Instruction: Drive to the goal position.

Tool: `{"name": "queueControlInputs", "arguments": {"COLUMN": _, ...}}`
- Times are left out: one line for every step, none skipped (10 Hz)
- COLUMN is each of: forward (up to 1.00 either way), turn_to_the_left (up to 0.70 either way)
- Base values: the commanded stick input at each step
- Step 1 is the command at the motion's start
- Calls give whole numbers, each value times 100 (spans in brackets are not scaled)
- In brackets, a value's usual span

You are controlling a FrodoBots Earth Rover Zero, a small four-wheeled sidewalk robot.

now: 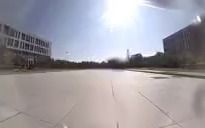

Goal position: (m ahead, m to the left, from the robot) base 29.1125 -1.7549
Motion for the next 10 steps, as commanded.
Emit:
{"name": "queueControlInputs", "arguments": {"forward": 70, "turn_to_the_left": 0}}
{"name": "queueControlInputs", "arguments": {"forward": 70, "turn_to_the_left": 0}}
{"name": "queueControlInputs", "arguments": {"forward": 70, "turn_to_the_left": 0}}
{"name": "queueControlInputs", "arguments": {"forward": 70, "turn_to_the_left": 0}}
{"name": "queueControlInputs", "arguments": {"forward": 70, "turn_to_the_left": 0}}
{"name": "queueControlInputs", "arguments": {"forward": 70, "turn_to_the_left": 0}}
{"name": "queueControlInputs", "arguments": {"forward": 70, "turn_to_the_left": 0}}
{"name": "queueControlInputs", "arguments": {"forward": 70, "turn_to_the_left": 0}}
{"name": "queueControlInputs", "arguments": {"forward": 70, "turn_to_the_left": 0}}
{"name": "queueControlInputs", "arguments": {"forward": 70, "turn_to_the_left": 0}}
